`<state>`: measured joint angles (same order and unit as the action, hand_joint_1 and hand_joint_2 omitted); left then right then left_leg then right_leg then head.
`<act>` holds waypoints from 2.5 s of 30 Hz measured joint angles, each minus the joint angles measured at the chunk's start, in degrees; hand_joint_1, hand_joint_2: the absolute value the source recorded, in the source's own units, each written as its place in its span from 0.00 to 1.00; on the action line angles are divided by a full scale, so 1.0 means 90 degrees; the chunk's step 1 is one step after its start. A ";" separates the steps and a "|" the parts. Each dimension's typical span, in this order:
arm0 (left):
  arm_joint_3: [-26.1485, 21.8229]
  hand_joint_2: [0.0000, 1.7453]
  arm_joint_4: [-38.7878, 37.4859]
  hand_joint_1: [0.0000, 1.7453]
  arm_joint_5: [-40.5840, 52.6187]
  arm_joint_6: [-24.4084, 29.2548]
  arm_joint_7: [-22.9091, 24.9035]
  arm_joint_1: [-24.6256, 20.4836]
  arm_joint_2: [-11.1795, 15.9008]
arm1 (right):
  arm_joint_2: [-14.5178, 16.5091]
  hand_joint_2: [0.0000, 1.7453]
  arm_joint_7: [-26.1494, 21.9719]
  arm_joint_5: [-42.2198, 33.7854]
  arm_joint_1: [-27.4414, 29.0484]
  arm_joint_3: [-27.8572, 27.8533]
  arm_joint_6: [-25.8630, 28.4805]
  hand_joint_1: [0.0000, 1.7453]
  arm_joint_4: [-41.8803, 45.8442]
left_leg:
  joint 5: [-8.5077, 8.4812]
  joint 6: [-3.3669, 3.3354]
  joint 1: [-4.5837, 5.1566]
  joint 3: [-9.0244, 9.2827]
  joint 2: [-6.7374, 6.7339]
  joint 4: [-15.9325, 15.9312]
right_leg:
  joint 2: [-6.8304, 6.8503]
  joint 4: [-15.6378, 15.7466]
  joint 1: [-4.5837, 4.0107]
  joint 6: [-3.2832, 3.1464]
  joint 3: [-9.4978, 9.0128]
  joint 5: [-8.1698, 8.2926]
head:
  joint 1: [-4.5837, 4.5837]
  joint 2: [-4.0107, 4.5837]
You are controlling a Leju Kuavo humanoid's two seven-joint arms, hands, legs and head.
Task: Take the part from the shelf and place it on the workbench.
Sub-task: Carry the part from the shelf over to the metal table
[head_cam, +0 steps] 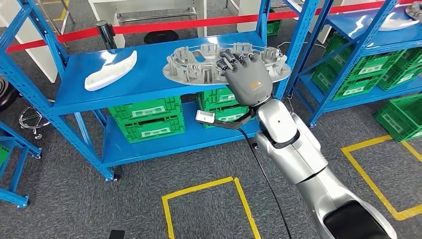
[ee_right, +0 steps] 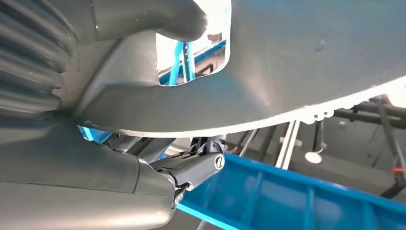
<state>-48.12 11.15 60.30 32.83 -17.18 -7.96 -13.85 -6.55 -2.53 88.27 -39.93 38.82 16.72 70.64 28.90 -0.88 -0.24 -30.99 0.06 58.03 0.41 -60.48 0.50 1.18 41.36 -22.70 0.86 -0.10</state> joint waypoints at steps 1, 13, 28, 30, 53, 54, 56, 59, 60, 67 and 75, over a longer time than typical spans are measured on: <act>-0.0001 1.00 0.0000 0.00 0.0015 0.0007 0.0010 -0.0001 -0.0001 | 0.0002 1.00 -0.0008 -0.0035 -0.0005 -0.0002 -0.0007 1.00 -0.0002 | -0.0069 -0.0032 -0.0008 -0.0073 -0.0005 -0.0002 | -0.0008 -0.0320 0.0007 0.0028 0.0107 -0.0320 | 0.0006 -0.0001; -0.0001 1.00 -0.0002 0.00 0.0132 0.0057 0.0151 0.0029 -0.0004 | 0.0126 1.00 -0.0043 -0.0266 -0.0061 -0.0056 -0.0090 1.00 -0.0024 | -0.0556 0.0155 0.0024 -0.0621 -0.0318 0.0086 | 0.0218 0.0305 -0.0152 -0.0259 -0.1131 -0.0697 | 0.0041 0.0001; 0.0001 1.00 -0.0012 0.00 0.0188 -0.0186 0.0457 0.0030 0.0013 | 0.0189 1.00 0.0106 -0.0160 -0.0022 -0.0168 -0.0149 1.00 0.0018 | -0.0147 0.0184 -0.0028 -0.0136 0.0339 0.0026 | -0.0708 0.0239 -0.0027 -0.0156 -0.0710 -0.0330 | 0.0018 0.0000; -0.0002 1.00 -0.0011 0.00 0.0084 -0.0399 0.0491 0.0012 0.0007 | 0.0190 1.00 0.0109 -0.0129 -0.0027 -0.0197 -0.0176 1.00 0.0035 | -0.0181 0.0098 -0.0057 -0.0136 0.0187 -0.0024 | -0.0563 0.0057 -0.0047 -0.0086 -0.0592 -0.0449 | 0.0050 -0.0001; -0.0065 1.00 -0.0026 0.00 -0.0237 -0.0617 0.0348 0.0176 0.0016 | 0.0210 1.00 0.0141 0.0078 0.0236 -0.0441 -0.0444 1.00 0.0356 | 0.0256 0.0294 -0.0040 -0.0720 0.0104 0.1209 | -0.0509 0.0125 -0.0008 -0.0296 -0.0552 -0.0285 | 0.0030 0.0000; -0.0074 1.00 -0.0027 0.00 -0.0242 -0.0626 0.0348 0.0175 0.0016 | 0.0209 1.00 0.0143 0.0090 0.0231 -0.0452 -0.0449 1.00 0.0369 | 0.0062 0.0272 -0.0053 -0.0538 0.0266 0.0779 | -0.0595 0.0111 -0.0014 -0.0278 -0.0541 -0.0284 | 0.0030 0.0000; -0.0089 1.00 -0.0028 0.00 -0.0253 -0.0651 0.0348 0.0173 0.0015 | 0.0208 1.00 0.0151 0.0120 0.0218 -0.0474 -0.0464 1.00 0.0403 | -0.0084 0.0247 -0.0070 -0.0305 0.0515 0.0249 | -0.0754 0.0094 0.0001 -0.0209 -0.0488 -0.0262 | 0.0029 -0.0001; -0.0107 1.00 -0.0027 0.00 -0.0245 -0.0678 0.0358 0.0160 -0.0003 | 0.0159 1.00 0.0173 0.0146 0.0227 -0.0545 -0.0493 1.00 0.0472 | -0.0093 0.0176 -0.0062 -0.0259 0.0397 0.0149 | -0.0905 0.0121 0.0036 -0.0066 -0.0416 -0.0199 | 0.0030 0.0000; -0.0112 1.00 -0.0025 0.00 -0.0236 -0.0678 0.0365 0.0149 -0.0014 | 0.0133 1.00 0.0178 0.0147 0.0231 -0.0586 -0.0497 1.00 0.0500 | -0.0116 0.0132 -0.0071 -0.0251 0.0318 0.0123 | -0.0801 0.0060 0.0027 -0.0032 -0.0375 -0.0240 | 0.0047 0.0001; -0.0135 1.00 -0.0022 0.00 -0.0258 -0.0681 0.0420 0.0120 -0.0044 | 0.0007 1.00 0.0197 0.0153 0.0227 -0.0775 -0.0506 1.00 0.0589 | -0.0115 0.0036 -0.0075 -0.0253 -0.0306 0.0110 | -0.0053 -0.1357 0.0034 0.0080 0.0267 -0.0792 | 0.0123 0.0001; -0.0147 1.00 -0.0019 0.00 -0.0296 -0.0710 0.0433 0.0070 -0.0067 | -0.0081 1.00 0.0203 0.0139 0.0218 -0.0931 -0.0523 1.00 0.0657 | 0.0027 0.0279 -0.0029 -0.0182 -0.0651 0.0147 | 0.0162 0.0181 -0.0028 -0.0171 -0.0536 -0.0269 | 0.0108 0.0001</act>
<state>-49.44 10.97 57.64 26.44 -13.28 -7.32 -14.45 -7.27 -0.70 89.52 -37.97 30.44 12.01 76.55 29.14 1.64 -0.51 -32.63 -5.80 59.35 1.87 -58.85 0.24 -0.36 36.53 -25.12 1.84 -0.09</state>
